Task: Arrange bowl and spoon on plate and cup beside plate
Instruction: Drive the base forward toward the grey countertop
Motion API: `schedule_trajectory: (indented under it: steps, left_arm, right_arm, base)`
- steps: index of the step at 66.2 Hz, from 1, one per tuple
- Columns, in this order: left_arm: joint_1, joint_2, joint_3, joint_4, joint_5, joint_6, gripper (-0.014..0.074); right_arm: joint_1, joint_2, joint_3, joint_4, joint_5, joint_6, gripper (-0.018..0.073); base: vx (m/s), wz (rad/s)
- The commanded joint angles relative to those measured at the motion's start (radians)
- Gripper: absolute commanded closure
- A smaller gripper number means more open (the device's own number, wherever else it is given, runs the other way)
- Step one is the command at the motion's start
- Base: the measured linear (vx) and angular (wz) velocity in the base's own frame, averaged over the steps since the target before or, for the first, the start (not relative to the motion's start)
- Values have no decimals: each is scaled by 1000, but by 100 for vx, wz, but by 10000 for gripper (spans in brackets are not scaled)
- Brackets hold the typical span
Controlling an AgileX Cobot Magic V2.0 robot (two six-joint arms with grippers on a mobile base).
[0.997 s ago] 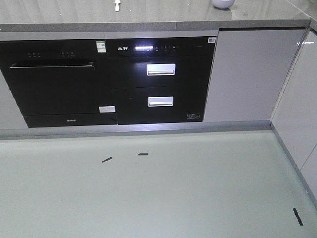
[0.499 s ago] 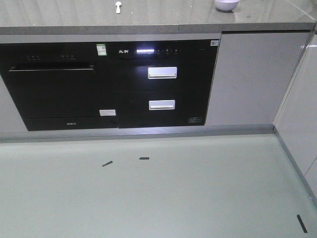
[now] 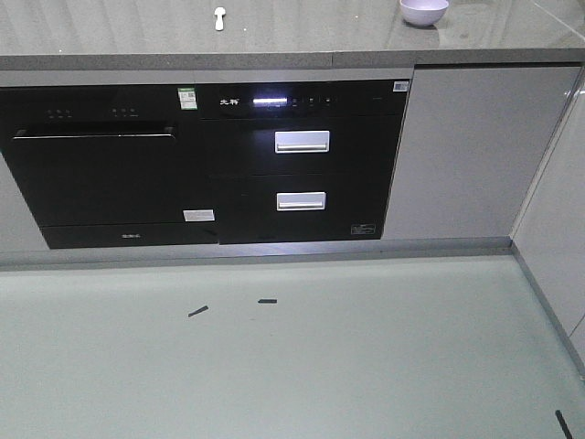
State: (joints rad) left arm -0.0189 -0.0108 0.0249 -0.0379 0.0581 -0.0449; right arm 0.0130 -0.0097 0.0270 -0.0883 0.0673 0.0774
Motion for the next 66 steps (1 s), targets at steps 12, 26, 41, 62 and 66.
schedule_trajectory:
  steps: [12, 26, 41, 62, 66]
  left_arm:
    - [0, 4, 30, -1, -68, -6, 602]
    - [0, 4, 30, -1, -68, -6, 602]
    - [0, 4, 30, -1, -68, -6, 602]
    - [0, 4, 30, -1, -68, -6, 602]
    - [0, 4, 30, -1, -68, -6, 602]
  right_arm:
    - [-6, 6, 16, -11, -76, -9, 564]
    - [-6, 6, 16, -11, -76, -9, 564]
    - [-6, 6, 16, -11, -76, -9, 564]
    - [-6, 6, 16, -11, -76, -9, 564]
    - [-6, 6, 16, -11, -76, -9, 564]
  base:
    - [7, -1]
    - [7, 0]
    - [6, 1]
    - [6, 0]
    - [6, -1]
